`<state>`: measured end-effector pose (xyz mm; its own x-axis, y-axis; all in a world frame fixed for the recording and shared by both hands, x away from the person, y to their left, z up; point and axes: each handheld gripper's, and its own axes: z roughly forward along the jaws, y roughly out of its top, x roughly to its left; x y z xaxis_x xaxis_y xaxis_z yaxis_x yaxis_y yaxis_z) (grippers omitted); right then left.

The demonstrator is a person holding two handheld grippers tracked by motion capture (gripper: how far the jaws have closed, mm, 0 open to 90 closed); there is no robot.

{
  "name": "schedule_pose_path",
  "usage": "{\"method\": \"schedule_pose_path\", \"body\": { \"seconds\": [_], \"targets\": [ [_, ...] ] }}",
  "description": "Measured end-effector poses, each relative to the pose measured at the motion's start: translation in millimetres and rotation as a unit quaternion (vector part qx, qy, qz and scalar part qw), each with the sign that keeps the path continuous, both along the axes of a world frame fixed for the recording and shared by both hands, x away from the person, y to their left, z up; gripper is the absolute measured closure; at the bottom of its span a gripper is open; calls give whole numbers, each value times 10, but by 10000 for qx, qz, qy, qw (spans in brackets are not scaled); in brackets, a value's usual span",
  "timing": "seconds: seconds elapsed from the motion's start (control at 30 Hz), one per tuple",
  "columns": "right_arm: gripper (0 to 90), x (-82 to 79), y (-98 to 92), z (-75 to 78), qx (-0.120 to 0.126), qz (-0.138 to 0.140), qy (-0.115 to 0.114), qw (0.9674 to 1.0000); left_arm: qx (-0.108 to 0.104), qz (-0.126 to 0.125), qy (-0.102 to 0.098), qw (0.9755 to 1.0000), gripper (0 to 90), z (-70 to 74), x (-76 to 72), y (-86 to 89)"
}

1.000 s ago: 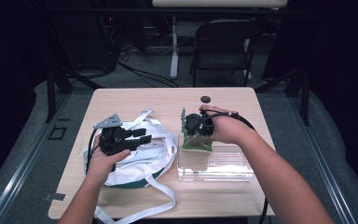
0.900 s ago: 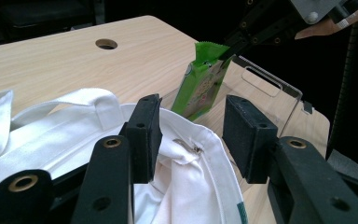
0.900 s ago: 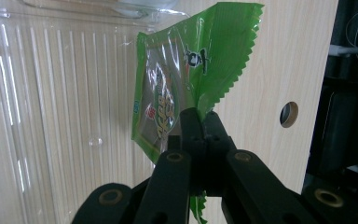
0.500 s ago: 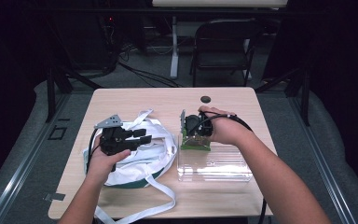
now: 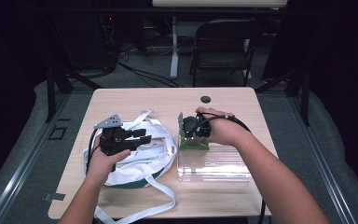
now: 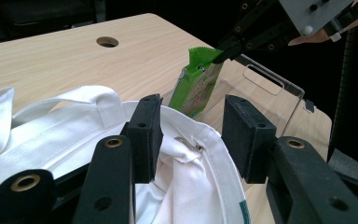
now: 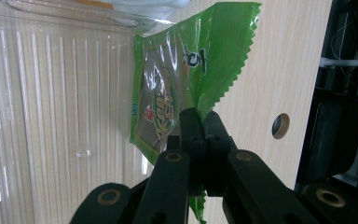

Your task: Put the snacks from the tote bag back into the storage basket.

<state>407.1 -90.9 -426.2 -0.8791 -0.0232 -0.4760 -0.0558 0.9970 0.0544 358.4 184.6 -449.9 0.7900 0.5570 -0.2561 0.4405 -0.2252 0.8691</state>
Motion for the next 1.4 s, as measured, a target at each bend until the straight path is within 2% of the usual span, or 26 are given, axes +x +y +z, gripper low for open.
{"method": "schedule_pose_path", "body": {
  "seconds": [0.03,0.1,0.3,0.57,0.8,1.0,1.4],
  "targets": [
    [888,1,1,6,-35,3,-11,10000,4,-5,0,10000,572,0,1,0],
    [853,8,-7,-8,81,-33,71,9999,8,-5,4,10000,571,-1,3,0],
    [722,35,-30,8,205,-190,182,9994,-3,11,14,10000,571,-6,6,2],
    [598,54,-40,23,365,-317,181,9987,20,34,31,10000,570,-17,10,3],
    [577,59,-65,76,520,-357,126,9979,19,37,28,10000,570,-17,10,2],
    [571,67,-77,72,483,-386,120,9980,19,34,23,10000,570,-15,10,5],
    [555,63,-78,87,593,-422,111,9973,17,65,22,10000,570,-11,12,18]
  ]
}}
